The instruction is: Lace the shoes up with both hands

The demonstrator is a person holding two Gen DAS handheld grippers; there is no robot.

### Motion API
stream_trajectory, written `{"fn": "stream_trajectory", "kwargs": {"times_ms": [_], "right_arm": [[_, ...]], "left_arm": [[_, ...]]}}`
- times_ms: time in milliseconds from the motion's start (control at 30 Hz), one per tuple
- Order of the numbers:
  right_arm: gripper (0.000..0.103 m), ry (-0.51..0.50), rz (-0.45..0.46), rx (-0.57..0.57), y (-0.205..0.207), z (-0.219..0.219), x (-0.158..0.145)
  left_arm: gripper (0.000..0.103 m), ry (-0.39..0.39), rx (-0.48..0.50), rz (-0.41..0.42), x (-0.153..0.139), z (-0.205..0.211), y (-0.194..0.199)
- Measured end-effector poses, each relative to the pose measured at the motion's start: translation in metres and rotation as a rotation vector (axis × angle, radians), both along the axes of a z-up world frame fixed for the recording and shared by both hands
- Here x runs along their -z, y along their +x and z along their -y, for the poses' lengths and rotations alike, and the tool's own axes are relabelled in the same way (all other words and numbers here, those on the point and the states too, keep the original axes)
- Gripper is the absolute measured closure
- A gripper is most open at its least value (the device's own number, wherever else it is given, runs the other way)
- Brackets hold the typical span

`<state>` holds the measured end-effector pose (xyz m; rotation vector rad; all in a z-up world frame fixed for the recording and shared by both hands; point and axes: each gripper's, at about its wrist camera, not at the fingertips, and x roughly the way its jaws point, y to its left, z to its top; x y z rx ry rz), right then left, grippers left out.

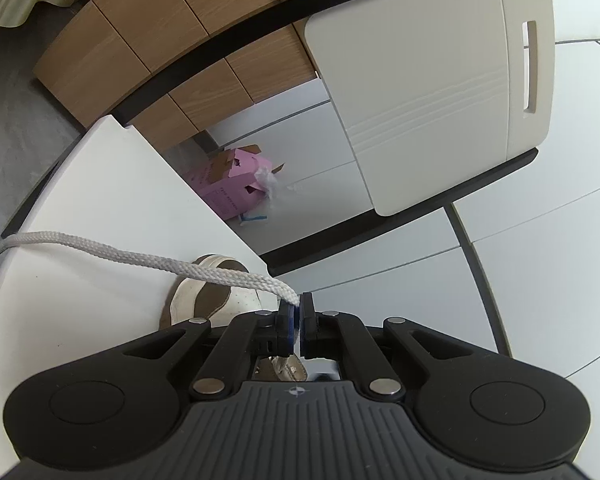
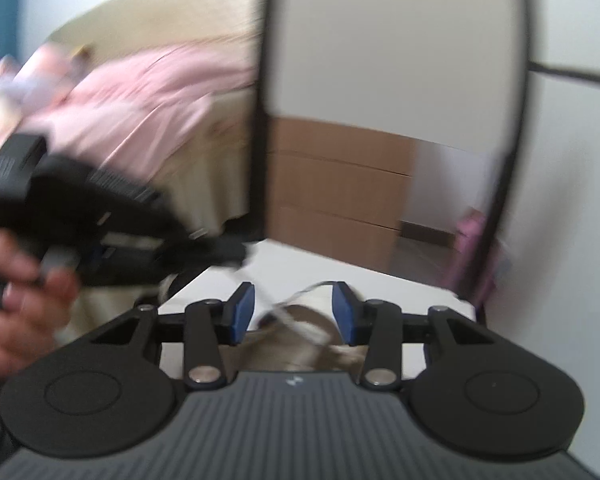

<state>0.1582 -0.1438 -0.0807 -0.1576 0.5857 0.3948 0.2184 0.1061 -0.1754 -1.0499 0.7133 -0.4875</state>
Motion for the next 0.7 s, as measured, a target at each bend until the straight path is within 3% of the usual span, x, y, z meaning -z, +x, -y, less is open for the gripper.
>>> {"fn": "stream_trajectory", "kwargs": {"times_ms": [133,267,333,433,700], "right_arm": [[0.067,-0.147,0.021,-0.155,0.004,-0.035,0.004],[0.074,-0.173,0.053,-0.193,0.015,-0.05,0.009],[0.096,-0.147,0.059,-0.195,0.018,-0.052,0.008],[0.101,-0.102,0.066,-0.187,0.017,-0.05,0.004],[0.101,-0.054,0.128,-0.135,0.0,-0.032,-0.018]], "left_arm": [[0.101,-0.016,0.008,0.008,-0.003,-0.005,-0.002],[0.101,-0.02,0.0,0.021,-0.005,-0.009,-0.002],[0.1,-0.048,-0.015,0.02,-0.002,-0.013,-0.002],[0.099,-0.098,-0.051,0.018,0.001,-0.02,-0.002],[0.099,-0.215,-0.18,-0.01,0.01,-0.043,-0.002]]}}
